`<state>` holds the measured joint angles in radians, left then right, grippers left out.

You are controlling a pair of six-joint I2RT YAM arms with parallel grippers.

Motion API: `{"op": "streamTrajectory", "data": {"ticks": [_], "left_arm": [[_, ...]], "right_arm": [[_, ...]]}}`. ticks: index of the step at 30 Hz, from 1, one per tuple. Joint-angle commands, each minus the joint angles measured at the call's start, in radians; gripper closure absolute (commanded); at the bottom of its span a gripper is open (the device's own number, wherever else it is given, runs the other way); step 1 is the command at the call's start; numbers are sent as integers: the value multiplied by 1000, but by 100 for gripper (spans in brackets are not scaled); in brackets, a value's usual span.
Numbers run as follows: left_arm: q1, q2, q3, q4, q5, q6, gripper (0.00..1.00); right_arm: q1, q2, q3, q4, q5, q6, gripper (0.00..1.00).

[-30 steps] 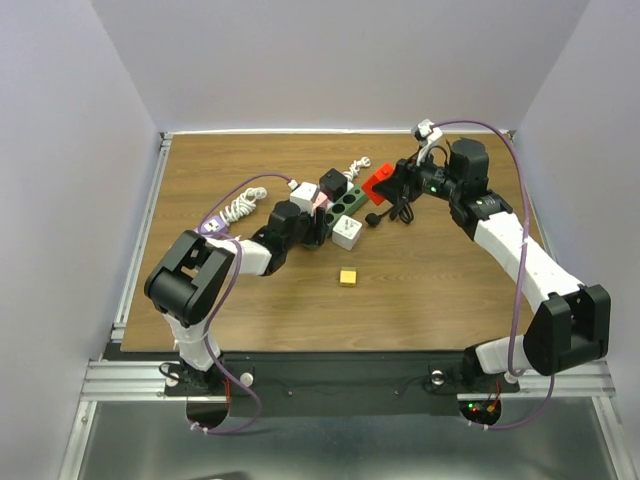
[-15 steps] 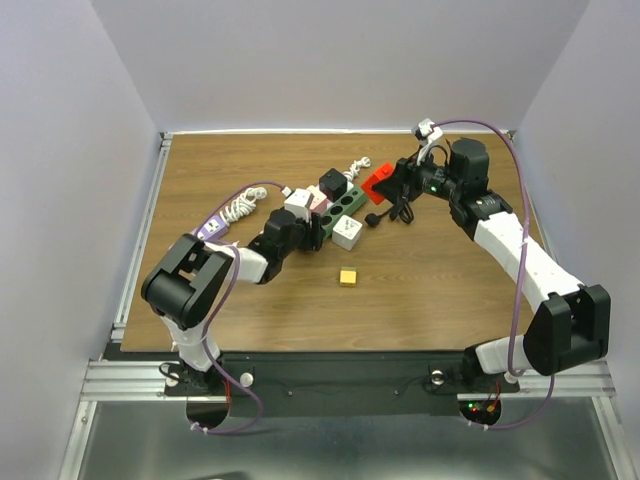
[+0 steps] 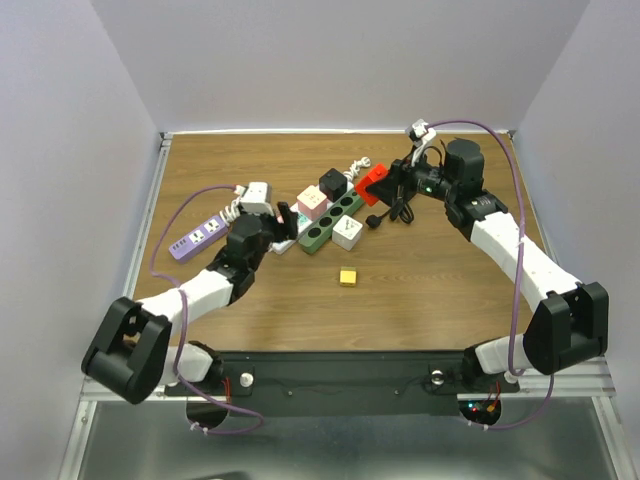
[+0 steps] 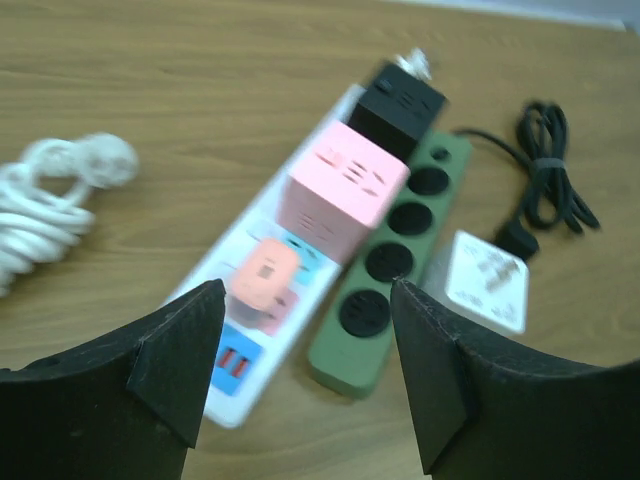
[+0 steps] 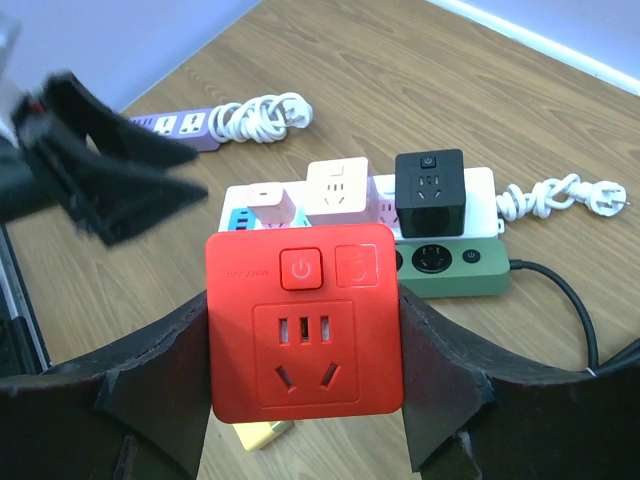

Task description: Insert the plug

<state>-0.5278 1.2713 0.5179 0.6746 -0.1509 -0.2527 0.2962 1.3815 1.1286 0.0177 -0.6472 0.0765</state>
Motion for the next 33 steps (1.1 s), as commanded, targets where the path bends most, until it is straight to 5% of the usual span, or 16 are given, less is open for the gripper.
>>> {"op": "streamTrajectory", "data": {"ticks": [1, 6, 15, 33], "left_arm": [[127, -35, 36, -70, -119, -36, 22], [221, 49, 123, -131, -206, -68, 22], [232, 324, 424, -329, -315, 12, 21], [245, 546, 637, -605, -374, 21, 19]], "right_arm": [[8, -16, -7, 105, -37, 8, 99], [11, -33, -24, 122, -68, 12, 99], [9, -108, -69, 133, -62, 14, 99], [11, -113, -75, 146, -55, 23, 99]]}}
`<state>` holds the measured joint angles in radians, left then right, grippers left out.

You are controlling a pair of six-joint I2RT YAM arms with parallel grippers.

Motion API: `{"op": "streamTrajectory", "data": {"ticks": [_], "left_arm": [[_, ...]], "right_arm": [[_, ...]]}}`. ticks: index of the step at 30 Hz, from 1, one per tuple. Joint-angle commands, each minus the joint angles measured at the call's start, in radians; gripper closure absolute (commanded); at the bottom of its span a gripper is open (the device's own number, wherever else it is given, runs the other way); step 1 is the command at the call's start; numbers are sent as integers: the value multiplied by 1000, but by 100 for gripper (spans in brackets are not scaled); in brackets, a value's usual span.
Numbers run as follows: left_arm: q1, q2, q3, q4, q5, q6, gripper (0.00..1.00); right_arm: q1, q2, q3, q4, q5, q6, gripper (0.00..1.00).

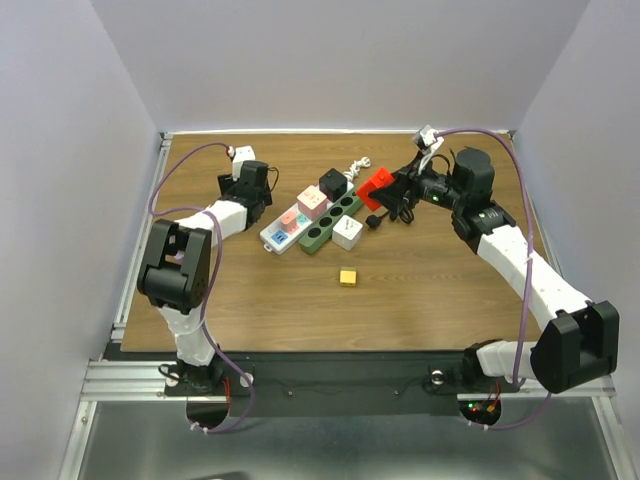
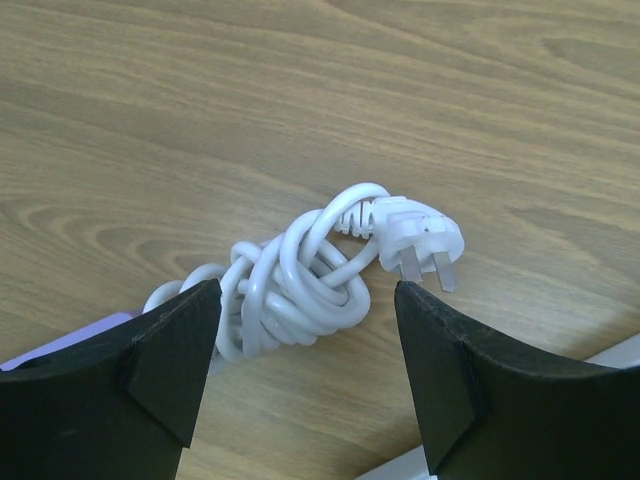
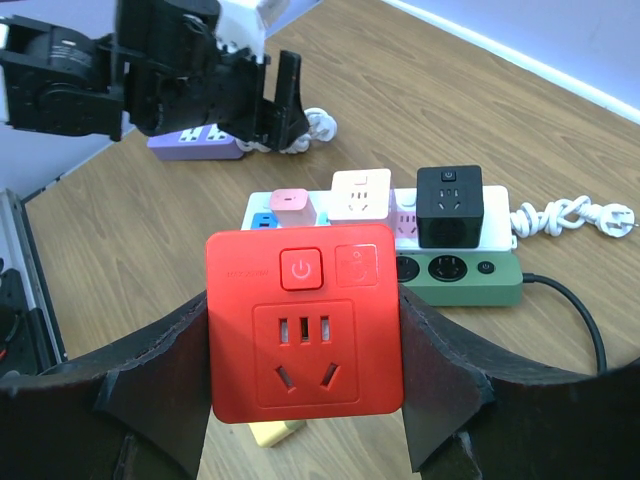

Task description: Insert the plug

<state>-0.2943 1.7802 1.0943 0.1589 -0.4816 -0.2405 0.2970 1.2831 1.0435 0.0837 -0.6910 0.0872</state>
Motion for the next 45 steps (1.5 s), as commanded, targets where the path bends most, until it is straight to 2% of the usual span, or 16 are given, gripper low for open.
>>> {"op": "streamTrajectory", "data": {"ticks": [1, 5, 8, 12, 14, 15, 23, 29, 38, 45], "left_arm": [[20, 50, 81, -104, -49, 4, 19], [26, 51, 78, -105, -23, 7, 21], [27, 73, 91, -117, 3, 17, 27], [26, 90, 110, -142, 34, 17, 60], [26, 85, 104, -124, 75, 13, 93], [24, 85, 102, -124, 86, 15, 100], [-9, 59, 81, -61, 205, 4, 100], [-71, 42, 70, 73, 389, -78, 100], [-212, 123, 163, 257, 509, -268, 100], [-243, 182, 220, 333, 524, -342, 100]], "right_arm": [[8, -14, 10, 80, -10, 13, 99], [8, -18, 9, 80, -10, 13, 99], [8, -16, 7, 80, -10, 11, 99], [8, -16, 4, 82, -4, 11, 99], [8, -18, 4, 82, 1, 9, 99], [8, -18, 3, 82, 1, 9, 99], [8, -34, -8, 83, 13, 9, 99], [10, -44, -13, 83, 25, 9, 99], [8, -65, -28, 83, 42, 14, 99], [10, -48, -16, 82, 38, 29, 99]]}}
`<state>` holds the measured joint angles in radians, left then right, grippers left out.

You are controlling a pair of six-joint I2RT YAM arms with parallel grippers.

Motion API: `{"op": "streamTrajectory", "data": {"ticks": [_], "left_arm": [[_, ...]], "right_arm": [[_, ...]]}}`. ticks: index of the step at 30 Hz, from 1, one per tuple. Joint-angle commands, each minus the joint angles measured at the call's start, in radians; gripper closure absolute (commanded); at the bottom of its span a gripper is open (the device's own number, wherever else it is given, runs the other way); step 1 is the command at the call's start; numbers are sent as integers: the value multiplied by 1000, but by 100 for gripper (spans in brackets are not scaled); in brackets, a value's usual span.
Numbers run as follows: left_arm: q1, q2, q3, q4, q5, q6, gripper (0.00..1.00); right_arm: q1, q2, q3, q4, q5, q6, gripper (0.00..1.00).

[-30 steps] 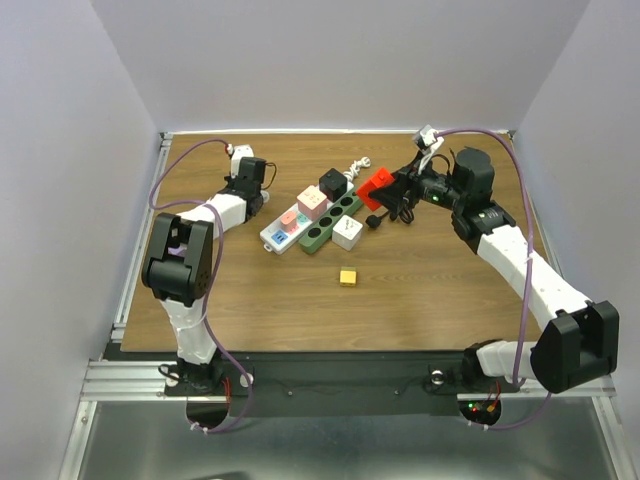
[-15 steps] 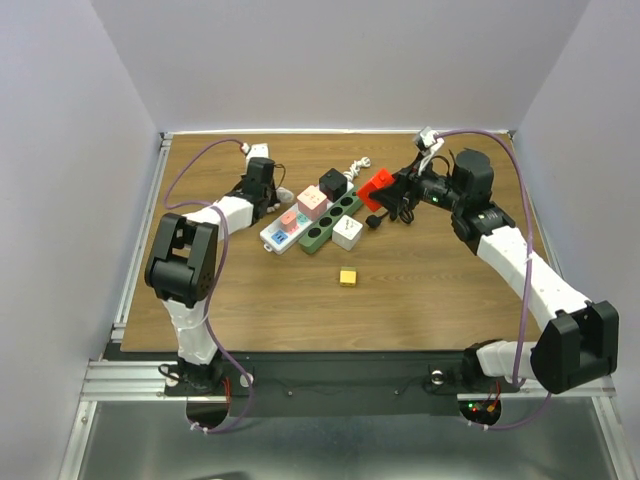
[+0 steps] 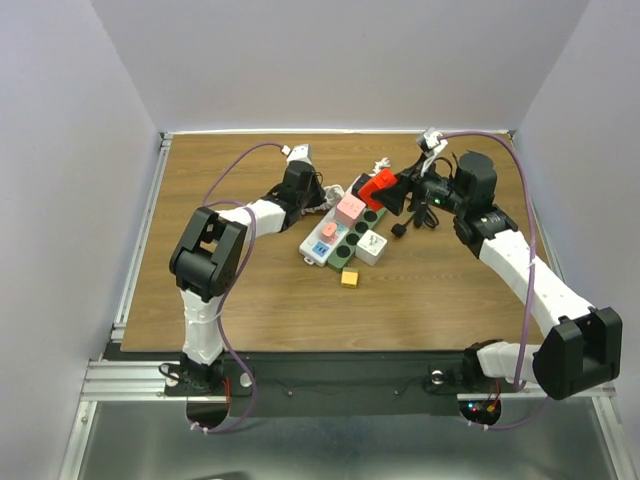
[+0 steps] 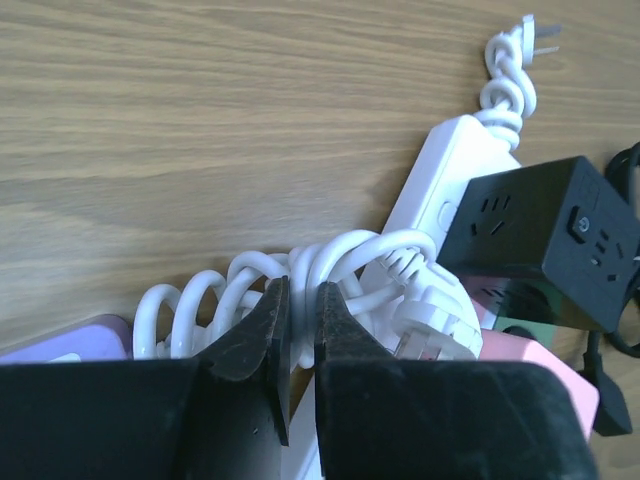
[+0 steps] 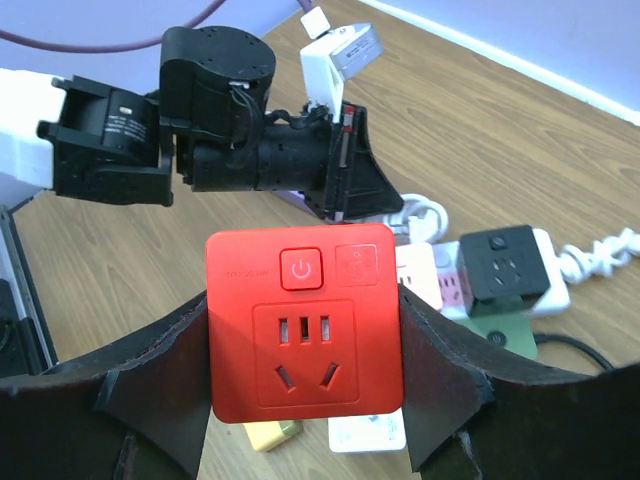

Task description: Insert the plug

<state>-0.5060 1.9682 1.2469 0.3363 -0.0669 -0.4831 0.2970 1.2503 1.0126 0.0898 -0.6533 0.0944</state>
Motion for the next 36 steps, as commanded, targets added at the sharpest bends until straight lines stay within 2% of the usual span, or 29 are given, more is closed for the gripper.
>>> {"op": "streamTrajectory", "data": {"ticks": [1, 2, 3, 5, 6, 8, 10, 17, 21, 25, 29, 36], "left_arm": [[-31, -5, 68, 165, 114, -103, 100], [-31, -5, 66, 171, 118, -103, 99], [-31, -9, 63, 176, 118, -97, 85], [-29, -37, 51, 184, 113, -83, 69], [-29, -49, 46, 187, 108, -68, 56], [-23, -81, 22, 193, 96, -52, 41], [-6, -135, 3, 201, 90, -29, 13], [125, -337, -193, 247, 76, -3, 12], [204, -402, -316, 288, -66, -5, 5], [253, -355, -342, 288, -90, -15, 4], [277, -258, -291, 276, -70, -11, 3], [316, -183, -261, 288, -34, -17, 3]], "right_arm": [[11, -12, 15, 76, 1, 24, 99], [16, -11, 18, 76, 15, 28, 99], [21, -9, 18, 76, 23, 27, 99], [30, -5, 24, 76, 41, 30, 99], [46, 3, 29, 76, 61, 31, 99], [74, 18, 43, 74, 87, 30, 99], [135, 46, 55, 74, 150, 21, 100], [234, 116, 99, 76, 300, 41, 100], [286, 187, 135, 97, 369, 57, 100], [321, 279, 204, 123, 408, 83, 100], [335, 346, 250, 137, 419, 105, 100], [343, 393, 270, 142, 428, 108, 100]]}}
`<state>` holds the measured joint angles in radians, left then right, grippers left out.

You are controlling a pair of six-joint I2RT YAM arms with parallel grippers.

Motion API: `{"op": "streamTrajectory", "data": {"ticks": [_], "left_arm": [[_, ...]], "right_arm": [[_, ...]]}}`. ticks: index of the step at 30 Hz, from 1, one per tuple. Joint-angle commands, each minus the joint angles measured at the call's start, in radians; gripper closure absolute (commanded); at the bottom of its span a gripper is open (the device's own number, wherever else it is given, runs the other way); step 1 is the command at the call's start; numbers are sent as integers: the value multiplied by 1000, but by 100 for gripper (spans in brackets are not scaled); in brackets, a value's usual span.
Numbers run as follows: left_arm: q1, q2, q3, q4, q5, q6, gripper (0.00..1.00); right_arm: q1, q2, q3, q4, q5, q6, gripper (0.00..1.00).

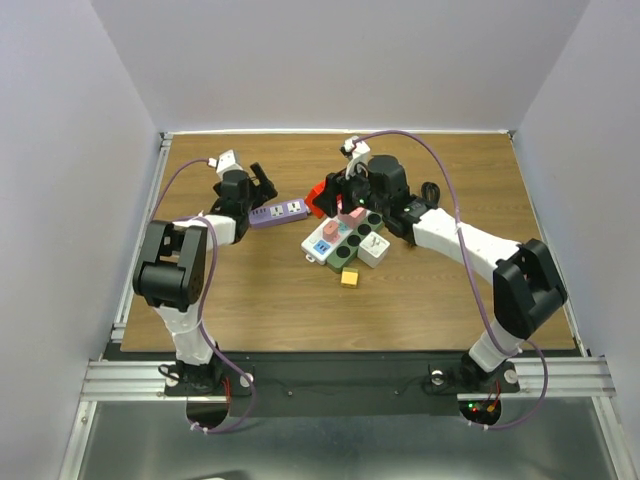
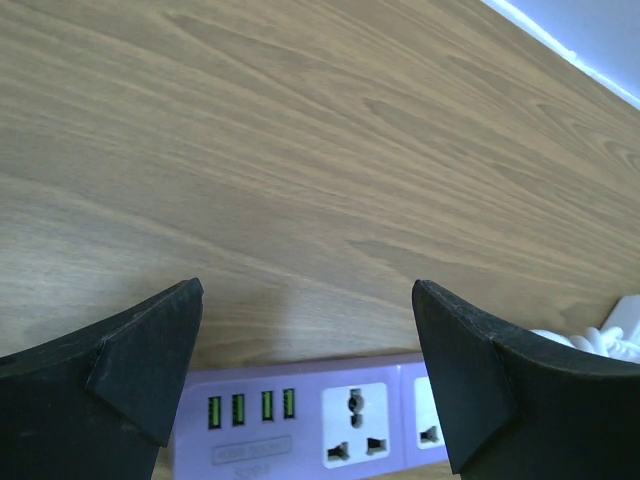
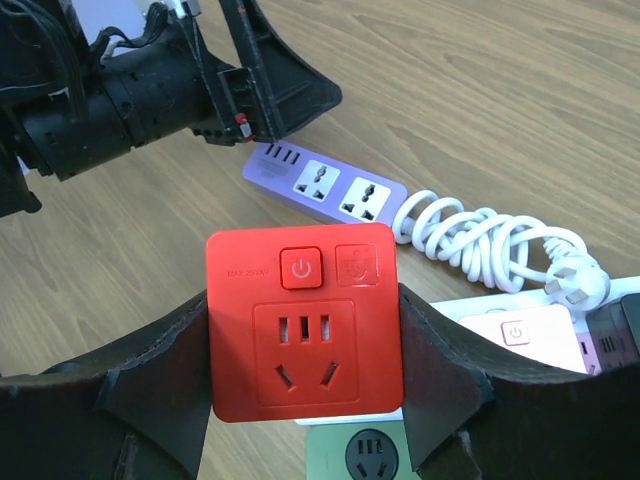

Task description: Insert the plug

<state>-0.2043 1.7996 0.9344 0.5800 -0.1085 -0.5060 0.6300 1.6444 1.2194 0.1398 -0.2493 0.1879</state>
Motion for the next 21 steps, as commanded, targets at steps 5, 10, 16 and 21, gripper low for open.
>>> {"op": "streamTrajectory", "data": {"ticks": [5, 10, 16, 21], "left_arm": [[29, 17, 53, 41, 50, -2, 3], [29, 47, 57, 44, 137, -5, 3], [28, 50, -2, 76, 148, -8, 3], [26, 35, -28, 81, 165, 1, 3]], "right_arm": [[10, 28, 75, 93, 21, 19, 100], [11, 57, 81, 101, 30, 30, 100], [13, 87, 86, 119, 41, 45, 100], [16, 98, 83, 124, 54, 50, 100]]}}
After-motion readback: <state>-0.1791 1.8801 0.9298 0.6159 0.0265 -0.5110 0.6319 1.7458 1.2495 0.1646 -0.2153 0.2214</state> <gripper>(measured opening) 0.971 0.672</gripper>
